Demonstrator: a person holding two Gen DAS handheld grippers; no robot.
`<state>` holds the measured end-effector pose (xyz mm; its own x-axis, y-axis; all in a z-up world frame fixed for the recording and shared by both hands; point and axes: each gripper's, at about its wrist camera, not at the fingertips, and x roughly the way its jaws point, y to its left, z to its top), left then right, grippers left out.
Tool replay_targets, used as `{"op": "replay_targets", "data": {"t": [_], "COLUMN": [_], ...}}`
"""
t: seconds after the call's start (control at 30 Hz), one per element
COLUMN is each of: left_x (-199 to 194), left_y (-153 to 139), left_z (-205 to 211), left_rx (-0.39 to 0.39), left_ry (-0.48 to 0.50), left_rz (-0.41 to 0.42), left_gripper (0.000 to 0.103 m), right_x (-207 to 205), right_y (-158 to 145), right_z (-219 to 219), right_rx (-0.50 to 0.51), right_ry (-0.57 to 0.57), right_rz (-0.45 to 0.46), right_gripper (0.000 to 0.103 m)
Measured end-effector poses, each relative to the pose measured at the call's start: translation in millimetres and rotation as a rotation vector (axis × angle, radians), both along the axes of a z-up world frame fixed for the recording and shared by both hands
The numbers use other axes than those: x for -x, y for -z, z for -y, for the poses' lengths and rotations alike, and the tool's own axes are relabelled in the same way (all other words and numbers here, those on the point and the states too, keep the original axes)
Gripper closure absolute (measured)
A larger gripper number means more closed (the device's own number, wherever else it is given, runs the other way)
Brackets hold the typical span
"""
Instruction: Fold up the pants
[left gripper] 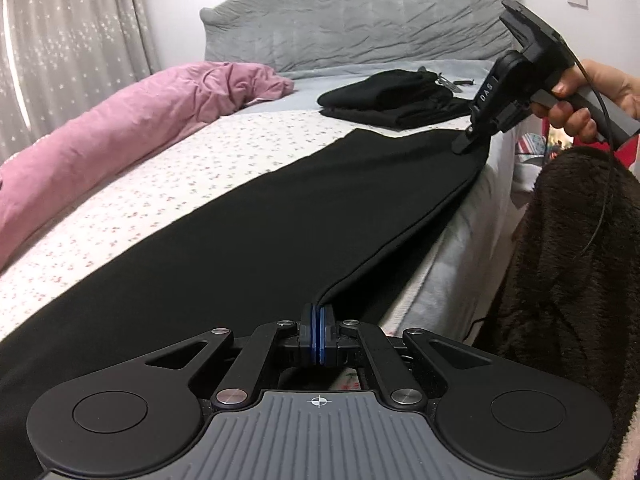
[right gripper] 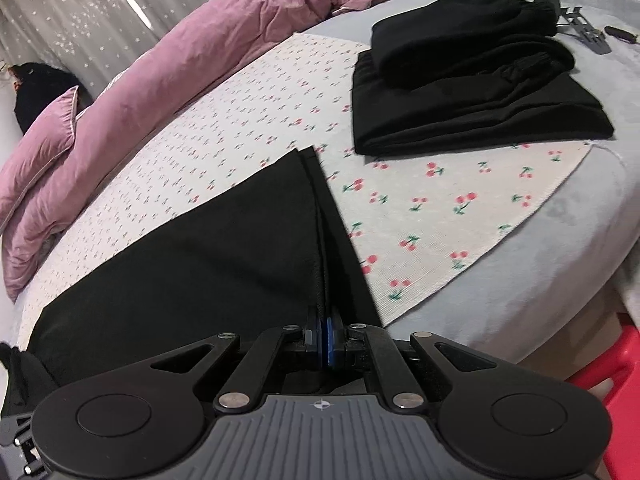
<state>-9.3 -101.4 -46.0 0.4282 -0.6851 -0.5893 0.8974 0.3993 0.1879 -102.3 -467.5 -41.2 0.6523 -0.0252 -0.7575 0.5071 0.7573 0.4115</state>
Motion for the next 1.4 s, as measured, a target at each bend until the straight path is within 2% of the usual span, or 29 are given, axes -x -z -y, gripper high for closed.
{"op": "replay_targets", "data": {"t": [0.1, 0.27, 0.33, 0.4, 0.47, 0.53, 0.63, 0.83, 0.87, 0.9, 1.03, 1.13, 1.23, 1.3, 1.37, 1.4], "left_x": [1, 2, 1, -1, -2, -3, -7, -15, -16, -17, -17, -18, -17, -15, -16, -17], "left_y": [3, 10, 10, 7, 1, -3, -5, 2, 4, 7, 14, 15, 16, 14, 10, 8], "left_z": [6, 8, 9, 5, -1, -7, -13, -14, -14, -14, -14, -13, -15, -18, -27, -32], "left_rx": [0.000, 0.003, -0.002, 0.014, 0.047, 0.077, 0.099, 0.071, 0.062, 0.053, 0.046, 0.045, 0.048, 0.050, 0.058, 0.064], "left_ry": [0.014, 0.019, 0.020, 0.012, 0.016, 0.015, -0.005, -0.028, -0.027, -0.024, -0.003, 0.006, 0.013, 0.018, -0.009, -0.036], "left_rz": [-0.013, -0.060, -0.066, -0.093, -0.111, -0.126, -0.122, -0.140, -0.151, -0.163, -0.168, -0.188, -0.191, -0.192, -0.186, -0.175], "left_gripper": [0.103, 0.103, 0.102, 0.094, 0.089, 0.084, 0.063, 0.062, 0.060, 0.059, 0.056, 0.056, 0.053, 0.050, 0.048, 0.047], "right_x": [0, -8, -12, -15, -20, -30, -59, -127, -133, -138, -141, -143, -147, -146, -144, -143], "right_y": [-1, 3, -3, -13, -23, -29, -26, 9, 15, 20, 25, 29, 26, 23, 18, 14], "right_z": [3, -3, -6, -5, -2, 3, 12, 35, 38, 38, 31, 35, 37, 33, 24, 18], "right_rx": [0.019, 0.095, 0.130, 0.176, 0.212, 0.220, 0.237, 0.213, 0.208, 0.207, 0.284, 0.309, 0.374, 0.378, 0.393, 0.409], "right_ry": [0.016, 0.002, -0.017, -0.016, -0.020, -0.042, -0.066, -0.059, -0.048, -0.044, -0.065, -0.026, 0.052, 0.052, 0.044, 0.040], "right_rz": [-0.008, -0.086, -0.104, -0.093, -0.060, -0.028, 0.012, 0.000, 0.001, 0.006, 0.035, 0.007, -0.061, -0.055, -0.040, -0.031], "right_gripper": [0.100, 0.100, 0.090, 0.063, 0.059, 0.059, 0.058, 0.059, 0.069, 0.092, 0.097, 0.102, 0.101, 0.084, 0.080, 0.075]}}
